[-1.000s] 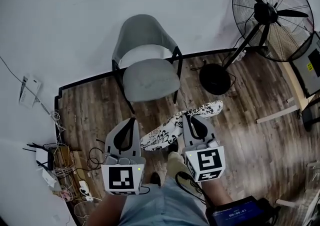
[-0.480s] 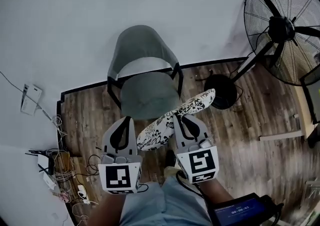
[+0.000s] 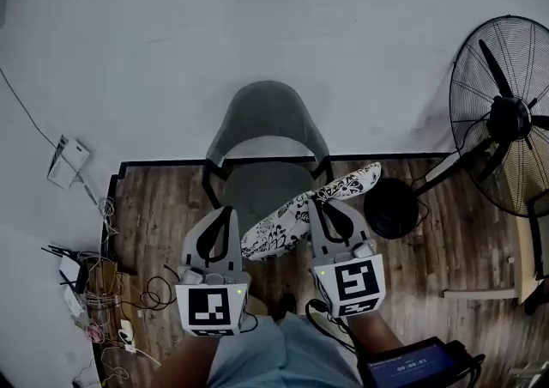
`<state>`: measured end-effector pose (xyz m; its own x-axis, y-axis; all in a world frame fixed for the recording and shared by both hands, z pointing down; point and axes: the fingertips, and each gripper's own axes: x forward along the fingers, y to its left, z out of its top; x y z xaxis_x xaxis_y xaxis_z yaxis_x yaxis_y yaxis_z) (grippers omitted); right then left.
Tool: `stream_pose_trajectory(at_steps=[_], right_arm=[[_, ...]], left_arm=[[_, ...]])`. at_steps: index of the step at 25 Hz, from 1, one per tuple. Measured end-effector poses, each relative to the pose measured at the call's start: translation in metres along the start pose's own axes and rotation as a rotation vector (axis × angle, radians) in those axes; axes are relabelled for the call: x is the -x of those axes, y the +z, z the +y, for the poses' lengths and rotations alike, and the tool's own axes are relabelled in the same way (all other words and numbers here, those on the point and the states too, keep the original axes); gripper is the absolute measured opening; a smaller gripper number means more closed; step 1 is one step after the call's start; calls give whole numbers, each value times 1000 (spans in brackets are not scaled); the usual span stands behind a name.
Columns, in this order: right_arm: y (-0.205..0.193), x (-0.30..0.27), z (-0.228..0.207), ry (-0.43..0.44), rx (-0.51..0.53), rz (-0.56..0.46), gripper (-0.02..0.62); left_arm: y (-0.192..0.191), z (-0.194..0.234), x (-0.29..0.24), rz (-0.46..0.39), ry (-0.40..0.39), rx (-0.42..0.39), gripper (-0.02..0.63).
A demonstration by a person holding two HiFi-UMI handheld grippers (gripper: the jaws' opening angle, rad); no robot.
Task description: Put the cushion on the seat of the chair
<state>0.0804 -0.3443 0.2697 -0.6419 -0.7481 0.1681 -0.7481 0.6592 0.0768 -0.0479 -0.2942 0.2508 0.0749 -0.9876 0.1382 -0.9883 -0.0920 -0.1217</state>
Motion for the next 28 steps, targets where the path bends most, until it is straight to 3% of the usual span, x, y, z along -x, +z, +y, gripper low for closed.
stream_pose_trajectory(at_steps=[6,11,28], right_arm=[[-1,-38,12,55,1,43,14],[-12,-77,25,83,6,96,14],[-60,-263,110,279,41,263,14]], left_arm=[[-18,30,-23,22,27,-4,9],[-32,55,-47,64,37,76,9],[-96,209,-133,148,106,148,9]])
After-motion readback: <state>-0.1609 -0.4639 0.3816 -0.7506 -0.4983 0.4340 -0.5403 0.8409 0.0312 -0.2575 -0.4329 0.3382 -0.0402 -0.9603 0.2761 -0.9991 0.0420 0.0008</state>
